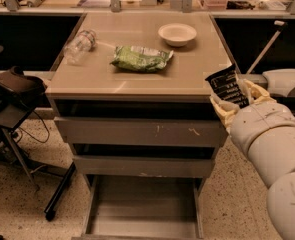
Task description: Pick rxbar chocolate from bottom drawer and place on counter
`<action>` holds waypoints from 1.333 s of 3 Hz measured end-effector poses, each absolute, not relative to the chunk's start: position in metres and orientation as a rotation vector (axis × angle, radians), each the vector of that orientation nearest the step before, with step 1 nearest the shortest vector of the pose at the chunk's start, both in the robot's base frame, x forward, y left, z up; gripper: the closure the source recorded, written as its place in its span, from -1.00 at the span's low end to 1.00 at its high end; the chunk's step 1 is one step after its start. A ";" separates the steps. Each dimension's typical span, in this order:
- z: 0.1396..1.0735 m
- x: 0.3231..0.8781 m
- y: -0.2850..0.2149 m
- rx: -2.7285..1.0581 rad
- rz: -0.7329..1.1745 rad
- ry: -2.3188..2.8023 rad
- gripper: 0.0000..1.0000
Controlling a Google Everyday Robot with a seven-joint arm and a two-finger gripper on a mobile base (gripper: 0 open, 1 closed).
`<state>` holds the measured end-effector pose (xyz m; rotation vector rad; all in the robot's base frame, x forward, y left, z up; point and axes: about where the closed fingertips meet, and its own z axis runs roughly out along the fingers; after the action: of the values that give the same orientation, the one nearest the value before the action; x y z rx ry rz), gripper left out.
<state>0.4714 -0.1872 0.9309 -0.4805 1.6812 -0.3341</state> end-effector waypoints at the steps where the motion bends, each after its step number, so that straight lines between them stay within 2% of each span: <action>1: 0.954 0.494 -0.194 -0.468 -0.355 1.614 1.00; 3: 1.043 0.588 -0.311 -0.185 -0.485 1.477 1.00; 4: 1.019 0.635 -0.324 -0.211 -0.479 1.558 1.00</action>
Offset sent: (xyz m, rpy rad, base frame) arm 0.2565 -0.0107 0.1624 -0.0495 -0.3525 -0.0686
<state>0.6348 -0.3239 1.0185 -0.2108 1.5585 -0.4786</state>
